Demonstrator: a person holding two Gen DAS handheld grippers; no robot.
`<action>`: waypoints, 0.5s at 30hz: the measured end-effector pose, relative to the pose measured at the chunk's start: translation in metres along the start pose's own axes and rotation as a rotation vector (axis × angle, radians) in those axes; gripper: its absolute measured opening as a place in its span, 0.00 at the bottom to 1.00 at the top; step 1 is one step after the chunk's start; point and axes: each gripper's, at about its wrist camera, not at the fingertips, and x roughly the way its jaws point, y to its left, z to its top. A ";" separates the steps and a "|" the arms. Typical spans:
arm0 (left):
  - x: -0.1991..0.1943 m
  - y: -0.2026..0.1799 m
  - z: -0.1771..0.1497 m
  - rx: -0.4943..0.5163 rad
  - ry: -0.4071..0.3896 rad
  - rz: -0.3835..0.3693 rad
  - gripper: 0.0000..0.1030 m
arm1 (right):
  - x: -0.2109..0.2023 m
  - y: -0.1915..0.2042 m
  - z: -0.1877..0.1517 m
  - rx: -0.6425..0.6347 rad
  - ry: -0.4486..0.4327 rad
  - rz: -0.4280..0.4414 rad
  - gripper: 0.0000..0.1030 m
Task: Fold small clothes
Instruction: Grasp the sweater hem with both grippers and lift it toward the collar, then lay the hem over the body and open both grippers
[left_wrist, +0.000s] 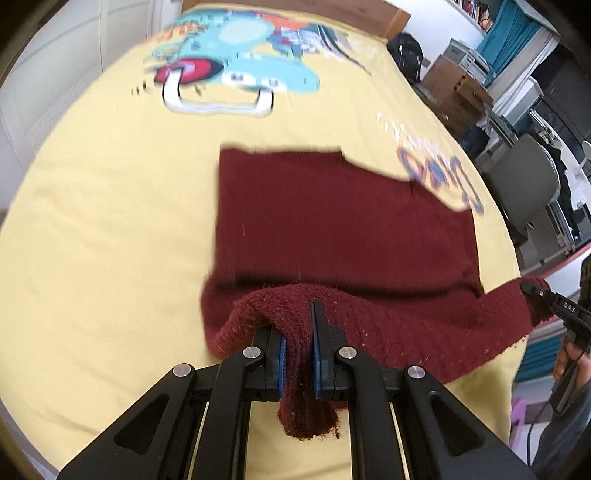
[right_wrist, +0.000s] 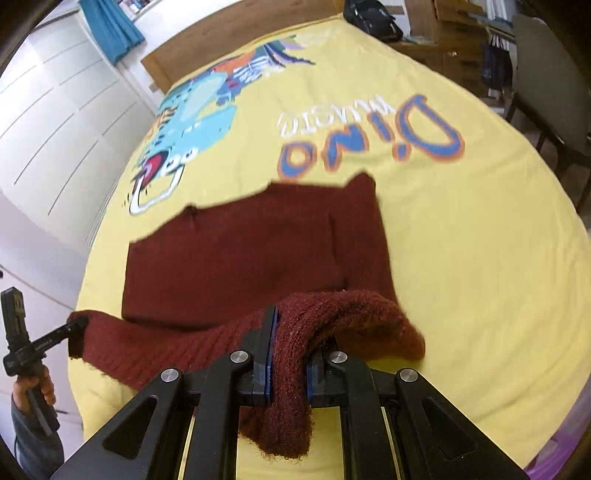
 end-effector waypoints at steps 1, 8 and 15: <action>0.000 0.000 0.009 -0.002 -0.013 0.006 0.08 | 0.001 -0.002 0.007 0.005 -0.010 -0.001 0.11; 0.014 0.014 0.058 -0.002 -0.048 0.034 0.08 | 0.024 -0.009 0.060 0.034 -0.023 -0.018 0.11; 0.043 0.041 0.088 -0.001 0.017 0.107 0.08 | 0.081 -0.006 0.100 0.023 0.078 -0.062 0.11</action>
